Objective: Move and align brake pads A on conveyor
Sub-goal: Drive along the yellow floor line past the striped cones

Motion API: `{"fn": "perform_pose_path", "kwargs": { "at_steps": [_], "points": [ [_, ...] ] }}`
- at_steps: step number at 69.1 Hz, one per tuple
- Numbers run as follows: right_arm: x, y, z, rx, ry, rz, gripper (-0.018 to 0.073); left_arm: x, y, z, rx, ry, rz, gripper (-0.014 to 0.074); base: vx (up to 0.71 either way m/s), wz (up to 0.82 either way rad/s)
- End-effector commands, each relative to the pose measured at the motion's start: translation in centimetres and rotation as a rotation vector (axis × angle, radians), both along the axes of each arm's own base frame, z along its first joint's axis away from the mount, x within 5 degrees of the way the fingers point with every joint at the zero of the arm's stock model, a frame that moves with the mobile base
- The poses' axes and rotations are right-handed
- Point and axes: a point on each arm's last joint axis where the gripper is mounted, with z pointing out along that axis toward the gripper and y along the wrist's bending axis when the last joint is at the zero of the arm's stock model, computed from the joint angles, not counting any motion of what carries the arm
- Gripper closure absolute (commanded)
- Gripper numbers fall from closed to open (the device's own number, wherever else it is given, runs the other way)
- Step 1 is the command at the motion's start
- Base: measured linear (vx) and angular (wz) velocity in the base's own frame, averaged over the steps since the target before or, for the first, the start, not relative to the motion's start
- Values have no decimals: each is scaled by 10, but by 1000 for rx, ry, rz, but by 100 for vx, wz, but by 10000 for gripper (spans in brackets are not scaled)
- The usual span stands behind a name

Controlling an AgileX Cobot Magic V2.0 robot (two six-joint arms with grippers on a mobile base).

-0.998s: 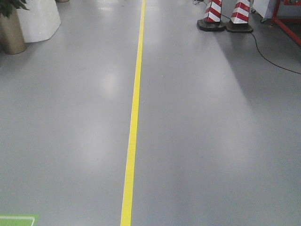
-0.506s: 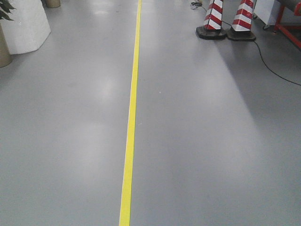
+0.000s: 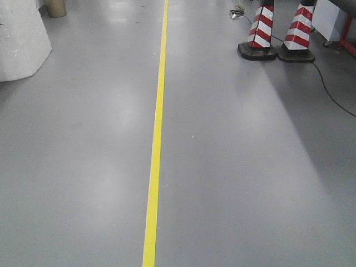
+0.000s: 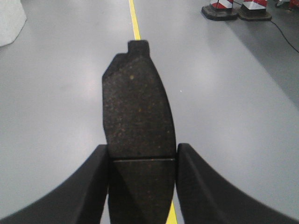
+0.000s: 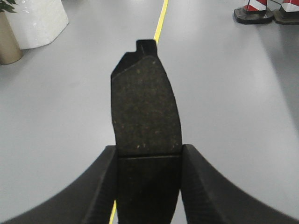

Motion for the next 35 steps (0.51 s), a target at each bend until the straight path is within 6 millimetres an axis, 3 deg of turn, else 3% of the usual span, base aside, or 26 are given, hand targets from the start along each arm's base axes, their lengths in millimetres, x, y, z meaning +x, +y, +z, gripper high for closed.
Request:
{"fn": "perform_pose_path", "kwargs": {
  "at_steps": [1, 35],
  "points": [
    [3, 0, 17, 9, -119, 0, 566, 4, 0, 17, -19, -116, 7, 603, 71, -1],
    [3, 0, 17, 9, -119, 0, 566, 4, 0, 17, -19, -116, 7, 603, 74, -5]
  ]
}}
